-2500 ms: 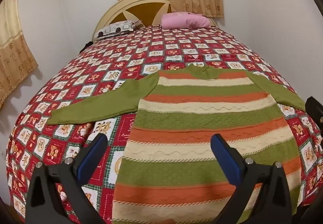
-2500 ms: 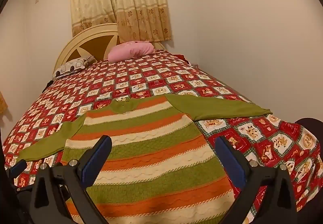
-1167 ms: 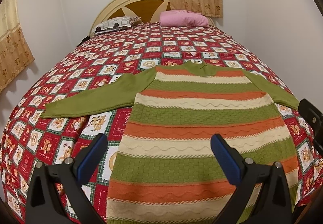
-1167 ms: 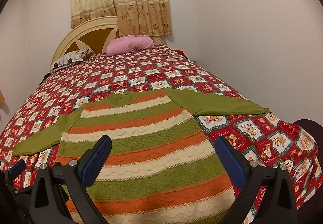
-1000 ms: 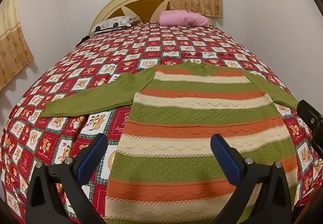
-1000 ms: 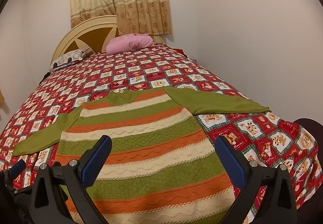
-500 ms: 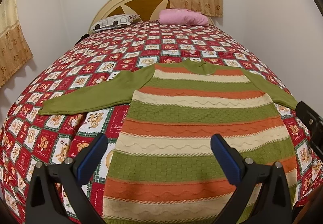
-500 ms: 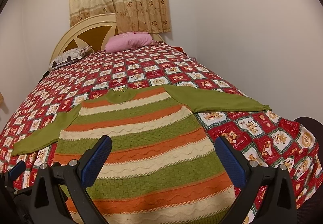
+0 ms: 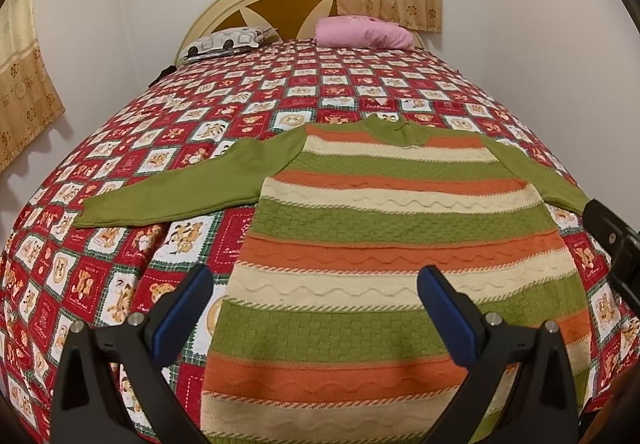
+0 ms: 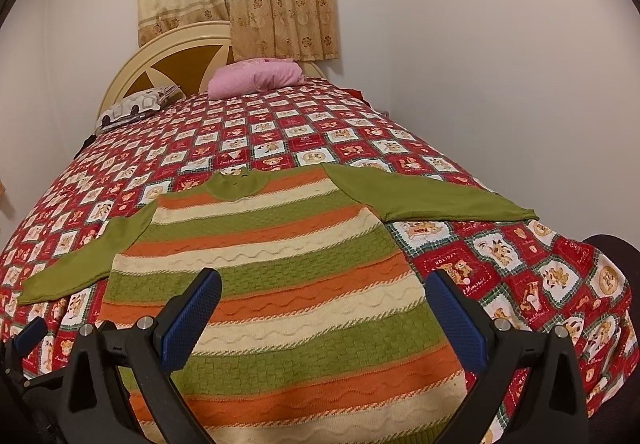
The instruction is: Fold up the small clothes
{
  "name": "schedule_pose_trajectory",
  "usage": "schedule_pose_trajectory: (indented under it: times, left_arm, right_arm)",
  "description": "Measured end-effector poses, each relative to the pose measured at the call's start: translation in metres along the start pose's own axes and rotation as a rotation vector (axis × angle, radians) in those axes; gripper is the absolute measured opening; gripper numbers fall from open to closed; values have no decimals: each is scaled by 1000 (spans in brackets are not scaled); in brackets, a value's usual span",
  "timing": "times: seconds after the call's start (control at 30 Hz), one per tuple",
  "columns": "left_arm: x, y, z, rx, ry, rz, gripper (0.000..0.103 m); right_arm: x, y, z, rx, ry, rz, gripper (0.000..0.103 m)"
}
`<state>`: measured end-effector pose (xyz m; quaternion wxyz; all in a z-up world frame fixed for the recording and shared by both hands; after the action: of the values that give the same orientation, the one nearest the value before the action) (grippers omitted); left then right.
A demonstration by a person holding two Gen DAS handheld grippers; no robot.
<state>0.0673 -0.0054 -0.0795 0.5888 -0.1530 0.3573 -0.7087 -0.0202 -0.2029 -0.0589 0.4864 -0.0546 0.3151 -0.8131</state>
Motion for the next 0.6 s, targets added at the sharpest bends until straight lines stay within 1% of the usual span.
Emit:
schedule_pose_trajectory:
  times: [0.27, 0.33, 0.37, 0.43, 0.53, 0.6]
  left_arm:
    - [-5, 10, 5, 4, 3, 11, 103]
    - [-10, 15, 8, 12, 9, 26, 103]
    - [-14, 19, 10, 16, 10, 46, 103]
    - [-22, 27, 12, 21, 1, 70, 103]
    - [-31, 41, 13, 15, -19, 59, 103]
    - [-36, 51, 11, 0, -41, 62, 103]
  right_arm:
    - [7, 11, 6, -6, 4, -15, 102]
    - [11, 14, 9, -6, 4, -17, 102]
    - [13, 16, 11, -5, 5, -14, 102]
    - [22, 23, 17, -6, 17, -12, 102]
    - [46, 36, 31, 12, 48, -28, 102]
    - [69, 51, 41, 2, 67, -55, 102]
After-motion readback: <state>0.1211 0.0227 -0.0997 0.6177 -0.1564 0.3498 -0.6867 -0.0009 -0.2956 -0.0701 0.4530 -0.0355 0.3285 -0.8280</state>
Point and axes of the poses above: each gripper's, at about its wrist camera, not at the fingertips, and y roughly the way its jaws point, x to its right, z to its top, the point moved 9 cm from there along y, roughly the way its jaws point, and after that the axes turned 12 degrees about y, right-handed, at the moved point
